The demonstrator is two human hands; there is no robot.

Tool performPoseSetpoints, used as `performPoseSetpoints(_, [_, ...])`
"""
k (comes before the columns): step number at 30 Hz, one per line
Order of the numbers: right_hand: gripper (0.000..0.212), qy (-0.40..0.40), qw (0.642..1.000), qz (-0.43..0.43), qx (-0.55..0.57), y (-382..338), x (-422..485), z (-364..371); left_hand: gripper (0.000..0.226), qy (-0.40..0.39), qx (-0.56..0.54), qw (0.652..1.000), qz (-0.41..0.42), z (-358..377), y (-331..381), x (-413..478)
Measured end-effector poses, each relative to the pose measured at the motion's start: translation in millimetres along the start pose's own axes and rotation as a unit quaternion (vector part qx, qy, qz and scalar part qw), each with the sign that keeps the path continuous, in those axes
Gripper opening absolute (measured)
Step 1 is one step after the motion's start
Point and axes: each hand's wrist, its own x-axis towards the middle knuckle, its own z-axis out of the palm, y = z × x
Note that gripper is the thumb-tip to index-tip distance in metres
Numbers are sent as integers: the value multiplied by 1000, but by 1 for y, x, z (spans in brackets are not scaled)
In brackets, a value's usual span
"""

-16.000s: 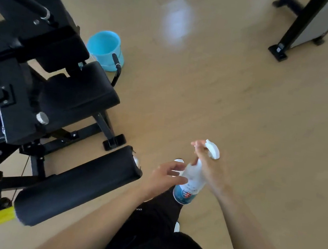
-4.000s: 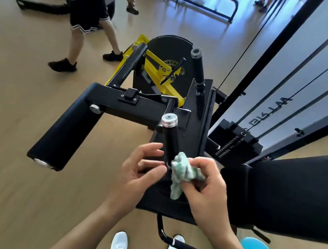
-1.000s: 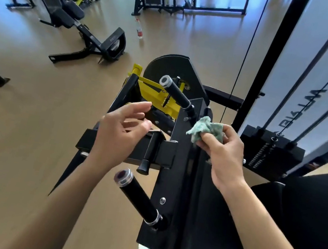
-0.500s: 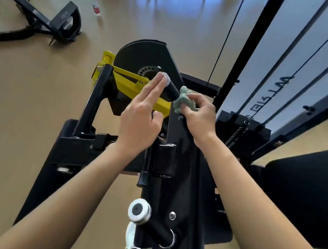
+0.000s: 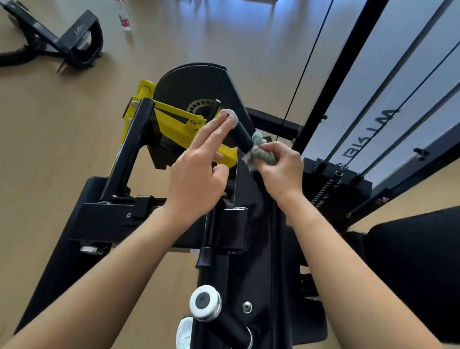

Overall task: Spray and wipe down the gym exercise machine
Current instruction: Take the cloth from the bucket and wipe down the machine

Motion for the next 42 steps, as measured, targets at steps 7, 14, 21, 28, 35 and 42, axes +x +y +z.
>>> performPoseSetpoints(7, [20, 16, 992, -117, 41, -37, -3, 4, 80, -6, -21, 1000, -4, 3, -1, 2])
performPoseSetpoints(14, [23, -71, 996, -25, -57, -3, 15, -3, 82, -6, -40, 999, -9, 3, -1, 1])
performPoseSetpoints(21, [39, -221, 972, -79, 24, -52, 42, -20, 87, -23, -48, 999, -2, 2, -3, 1])
performPoseSetpoints(28, [44, -237, 969, -33, -53, -30, 43, -19, 84, -86, -74, 993, -22, -13, -5, 4])
performPoseSetpoints(35, [32, -121, 990, -72, -11, -38, 20, -18, 82, -85, -117, 989, -23, -12, -2, 4])
performPoseSetpoints(42, [26, -127, 992, 9, -1, -9, -25, -18, 51, 18, -164, 985, -46, 8, -3, -27])
